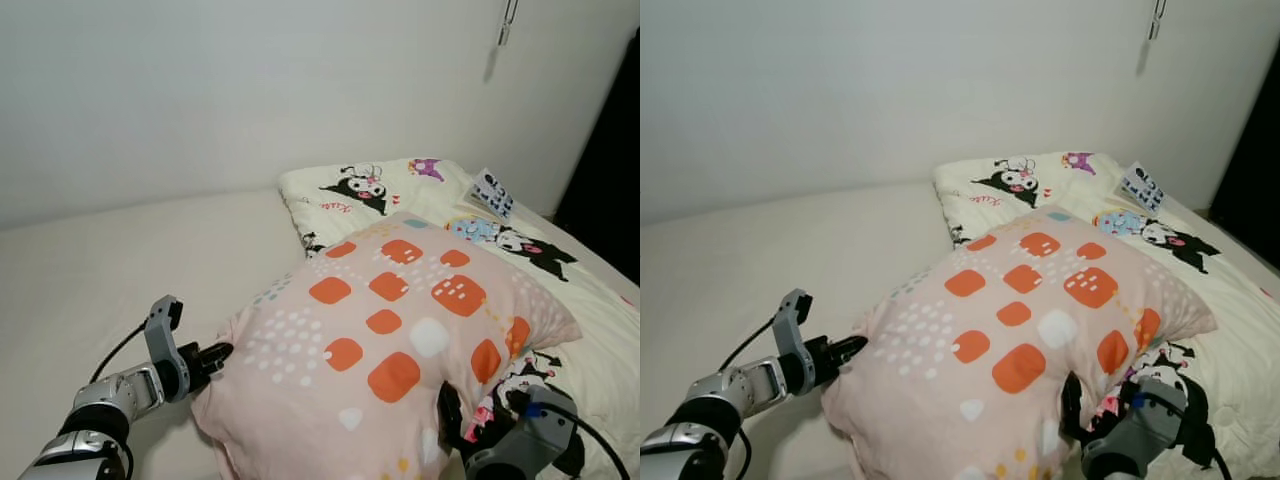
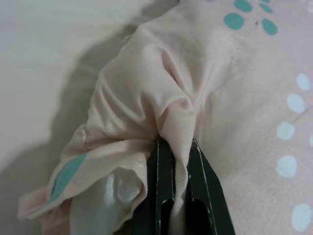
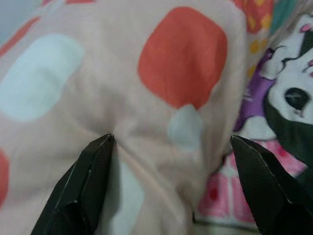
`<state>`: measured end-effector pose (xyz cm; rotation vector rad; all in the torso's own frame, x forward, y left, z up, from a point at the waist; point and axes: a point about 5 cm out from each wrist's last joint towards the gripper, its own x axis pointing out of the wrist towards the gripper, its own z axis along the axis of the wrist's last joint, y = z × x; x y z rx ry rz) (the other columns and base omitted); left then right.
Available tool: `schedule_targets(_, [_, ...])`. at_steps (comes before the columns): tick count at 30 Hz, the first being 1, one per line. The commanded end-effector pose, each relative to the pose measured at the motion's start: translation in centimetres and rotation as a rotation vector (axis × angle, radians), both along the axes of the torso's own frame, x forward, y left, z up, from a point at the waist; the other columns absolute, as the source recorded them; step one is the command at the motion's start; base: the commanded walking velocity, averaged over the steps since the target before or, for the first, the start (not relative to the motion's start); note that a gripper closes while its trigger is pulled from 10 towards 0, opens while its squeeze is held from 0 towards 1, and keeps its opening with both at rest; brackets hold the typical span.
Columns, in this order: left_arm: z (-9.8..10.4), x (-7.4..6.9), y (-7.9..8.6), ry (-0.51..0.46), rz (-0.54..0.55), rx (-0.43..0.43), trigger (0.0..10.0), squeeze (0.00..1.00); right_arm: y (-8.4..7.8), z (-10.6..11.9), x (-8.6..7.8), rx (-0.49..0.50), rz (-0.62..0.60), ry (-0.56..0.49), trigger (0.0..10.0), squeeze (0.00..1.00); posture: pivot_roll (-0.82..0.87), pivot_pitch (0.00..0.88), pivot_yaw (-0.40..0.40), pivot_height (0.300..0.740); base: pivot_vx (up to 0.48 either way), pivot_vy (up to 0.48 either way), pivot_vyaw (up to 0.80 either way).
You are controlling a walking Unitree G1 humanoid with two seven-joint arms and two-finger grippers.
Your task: Clean up the room
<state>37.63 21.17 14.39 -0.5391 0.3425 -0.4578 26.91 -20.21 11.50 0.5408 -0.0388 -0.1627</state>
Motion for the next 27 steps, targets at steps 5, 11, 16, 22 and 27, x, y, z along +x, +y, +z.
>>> schedule_targets(5, [-0.7, -0.4, 0.0, 0.008, -0.025, 0.006, 0.0, 0.0, -1.6, -1.5, 0.7, 0.116, -0.028, 0.037, 10.0, 0.14, 0.01, 0.258, 0.053, 0.575, 0.0, 0.0, 0.0])
schedule_targets(11, [-0.4, -0.5, 0.2, -0.018, -0.047, 0.002, 0.0, 0.0, -1.8, -0.9, 2.6, 0.151, 0.058, 0.035, 0.0, 0.15, 0.01, 0.256, 0.046, 0.575, 0.0, 0.0, 0.0])
schedule_targets(16, [-0.4, -0.7, 0.5, -0.023, -0.048, 0.004, 0.0, 0.0, -0.9, -0.7, 3.2, 0.116, 0.118, 0.046, 0.0, 0.0, 0.01, 0.255, 0.041, 0.575, 0.0, 0.0, 0.0])
schedule_targets(22, [-0.4, -0.8, 0.5, -0.028, -0.059, -0.004, 0.0, 0.0, -0.8, -1.1, 3.6, 0.085, 0.116, 0.064, 0.0, 0.0, 0.01, 0.255, 0.04, 0.575, 0.0, 0.0, 0.0])
schedule_targets(27, [-0.5, -1.0, 0.2, -0.03, -0.101, -0.013, 0.0, 0.0, -1.3, -1.3, 4.0, 0.048, 0.109, 0.082, 0.0, 0.0, 0.01, 0.255, 0.04, 0.575, 0.0, 0.0, 0.0])
